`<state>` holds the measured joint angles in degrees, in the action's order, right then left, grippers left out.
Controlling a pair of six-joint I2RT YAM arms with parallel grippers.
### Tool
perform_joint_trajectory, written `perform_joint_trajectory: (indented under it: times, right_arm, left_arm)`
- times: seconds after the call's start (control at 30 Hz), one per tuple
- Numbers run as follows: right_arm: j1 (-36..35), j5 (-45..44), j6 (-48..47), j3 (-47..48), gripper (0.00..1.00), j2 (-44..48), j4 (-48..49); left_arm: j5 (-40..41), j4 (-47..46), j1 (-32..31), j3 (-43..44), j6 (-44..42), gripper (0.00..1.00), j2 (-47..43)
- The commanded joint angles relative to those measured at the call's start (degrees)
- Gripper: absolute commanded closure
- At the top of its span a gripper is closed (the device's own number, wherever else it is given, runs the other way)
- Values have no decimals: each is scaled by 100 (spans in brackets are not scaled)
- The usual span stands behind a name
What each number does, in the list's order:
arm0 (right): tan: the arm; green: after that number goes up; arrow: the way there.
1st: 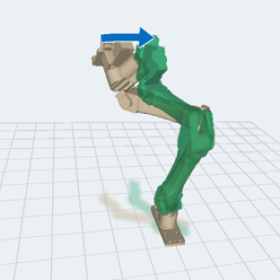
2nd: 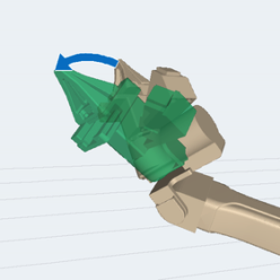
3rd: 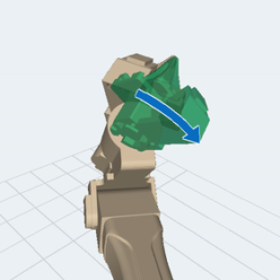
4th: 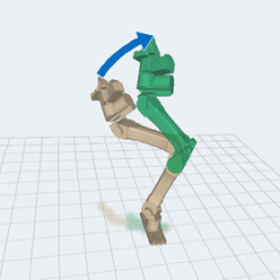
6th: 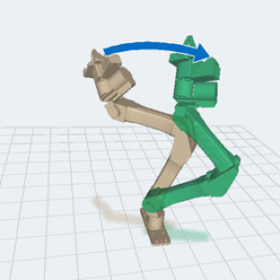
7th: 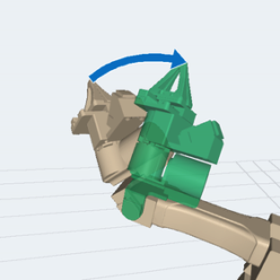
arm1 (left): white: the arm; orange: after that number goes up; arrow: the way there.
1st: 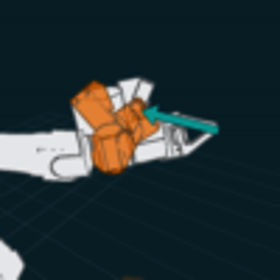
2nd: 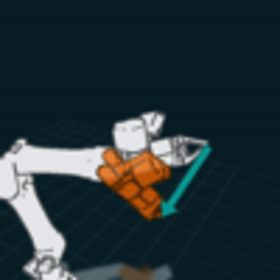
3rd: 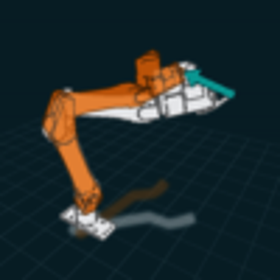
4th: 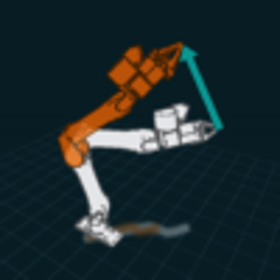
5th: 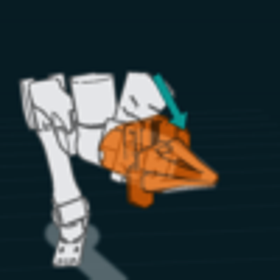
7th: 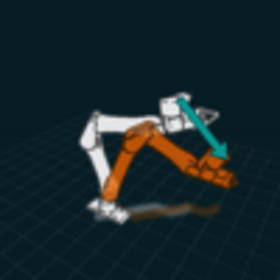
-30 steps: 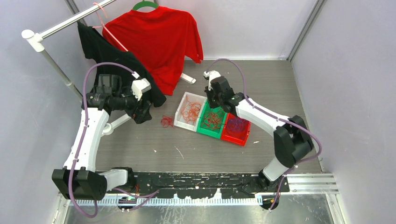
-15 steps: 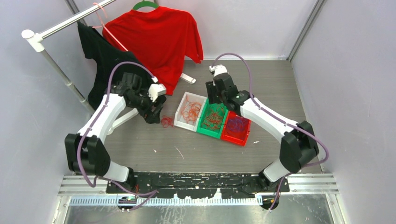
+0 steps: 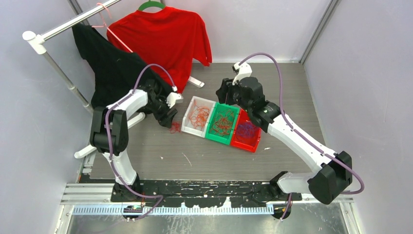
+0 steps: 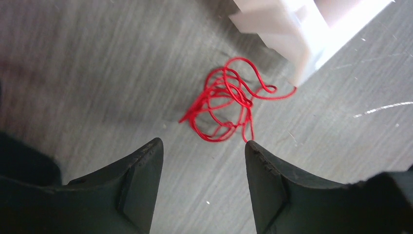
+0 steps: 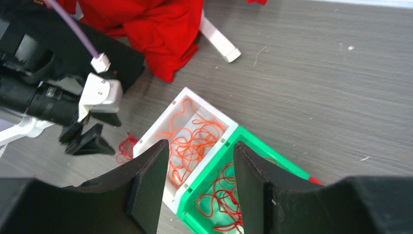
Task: Untangle the cables
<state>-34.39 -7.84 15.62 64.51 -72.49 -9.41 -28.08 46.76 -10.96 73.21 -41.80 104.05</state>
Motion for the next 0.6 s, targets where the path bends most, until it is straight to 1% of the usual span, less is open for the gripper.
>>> perform_joint_trajectory:
  times: [0.0,0.2,0.33,0.43,0.5,0.57]
  right_arm:
    - [4,514,355,-237,45,153,439]
    - [4,817,540,-470,51,150,562]
    - [7,859,532,-527,54,258,526]
    - [7,792,444,-544,55,360,469]
    - [5,777,431,-544,56,400,458]
    - [7,767,438,-530,58,418,458]
  left_arm:
    - [-130,-317,-44,502,-26,39,285]
    - [-279,-430,-143,560,-4,40,509]
    - [-433,-56,-213,561,-147,49,575]
    - [-384,174,-211,395,-459,59,458]
    - [-259,244,-213,298,-537,70,342]
    - [-238,444,-206,317,-542,84,179]
